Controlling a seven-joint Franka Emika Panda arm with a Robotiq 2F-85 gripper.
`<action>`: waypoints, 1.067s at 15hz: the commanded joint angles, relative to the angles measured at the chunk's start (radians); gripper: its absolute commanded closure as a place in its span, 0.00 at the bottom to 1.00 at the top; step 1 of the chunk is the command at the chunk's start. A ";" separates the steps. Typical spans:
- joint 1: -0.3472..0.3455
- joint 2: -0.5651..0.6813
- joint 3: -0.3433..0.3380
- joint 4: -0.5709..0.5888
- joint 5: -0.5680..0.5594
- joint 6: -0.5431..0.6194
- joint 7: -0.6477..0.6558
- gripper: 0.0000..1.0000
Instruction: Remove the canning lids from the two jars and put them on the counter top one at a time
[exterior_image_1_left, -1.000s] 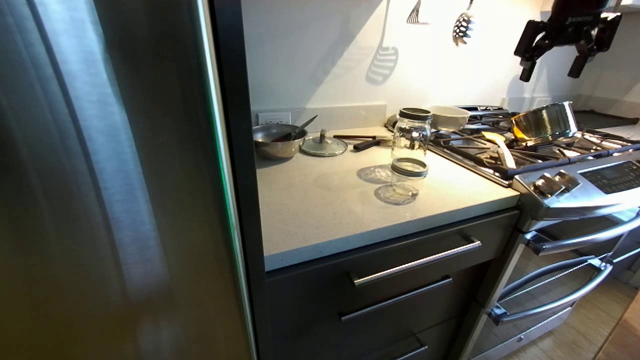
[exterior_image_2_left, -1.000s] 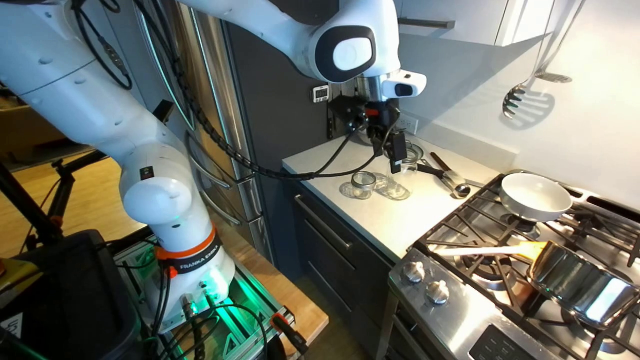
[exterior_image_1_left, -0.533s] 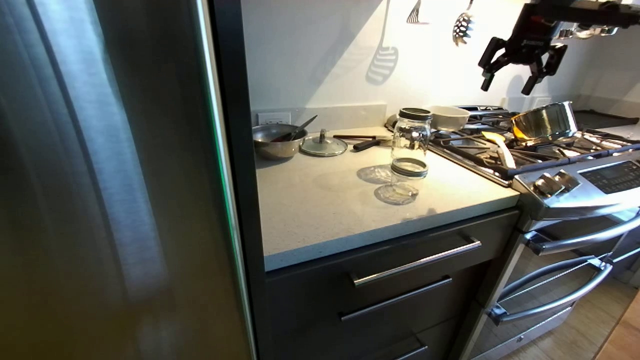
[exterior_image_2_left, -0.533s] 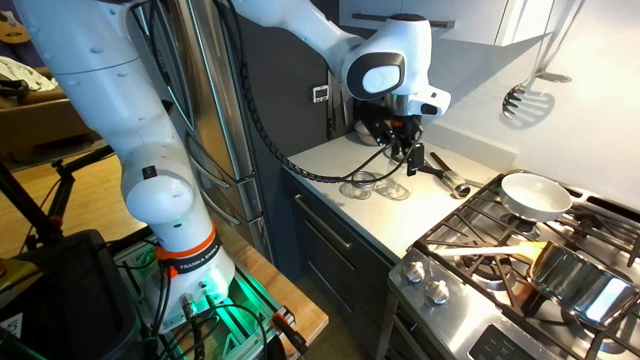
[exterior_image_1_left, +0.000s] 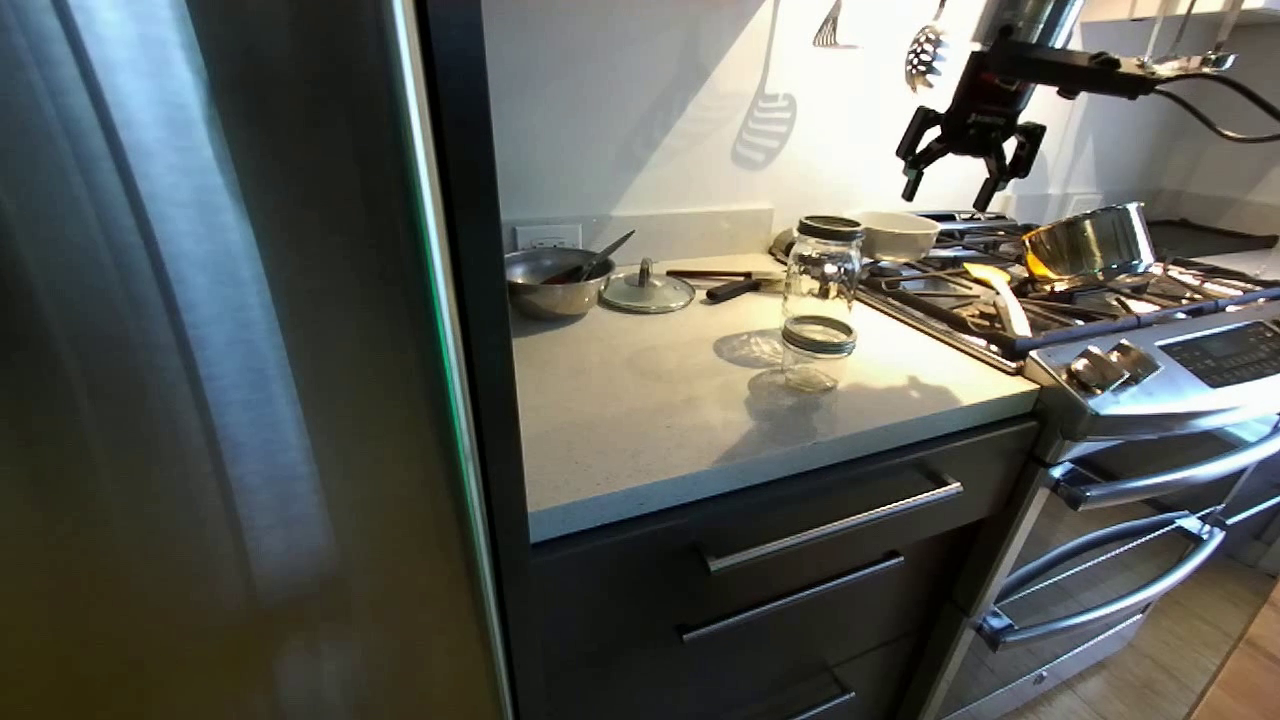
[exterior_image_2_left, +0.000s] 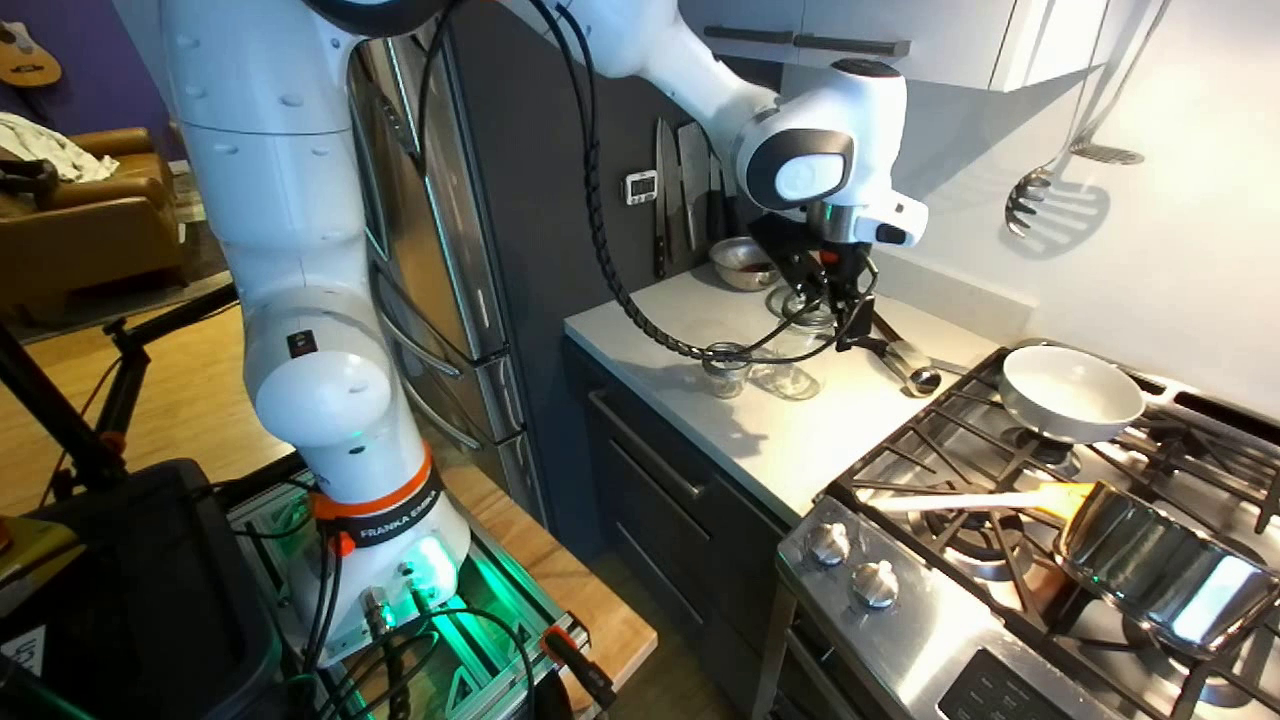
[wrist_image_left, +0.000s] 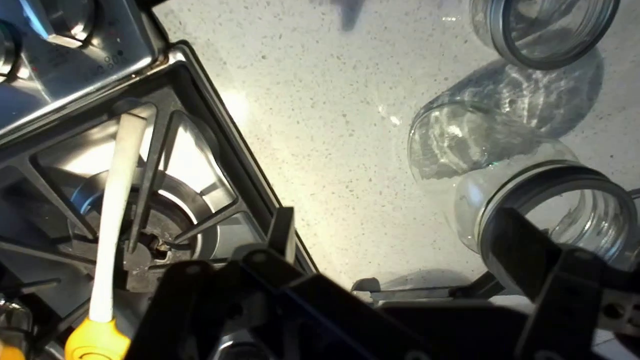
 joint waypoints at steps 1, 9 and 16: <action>-0.010 0.093 0.019 0.107 0.040 -0.066 -0.010 0.00; -0.017 0.174 0.060 0.203 0.078 -0.089 -0.015 0.00; -0.015 0.197 0.077 0.235 0.084 -0.094 -0.006 0.42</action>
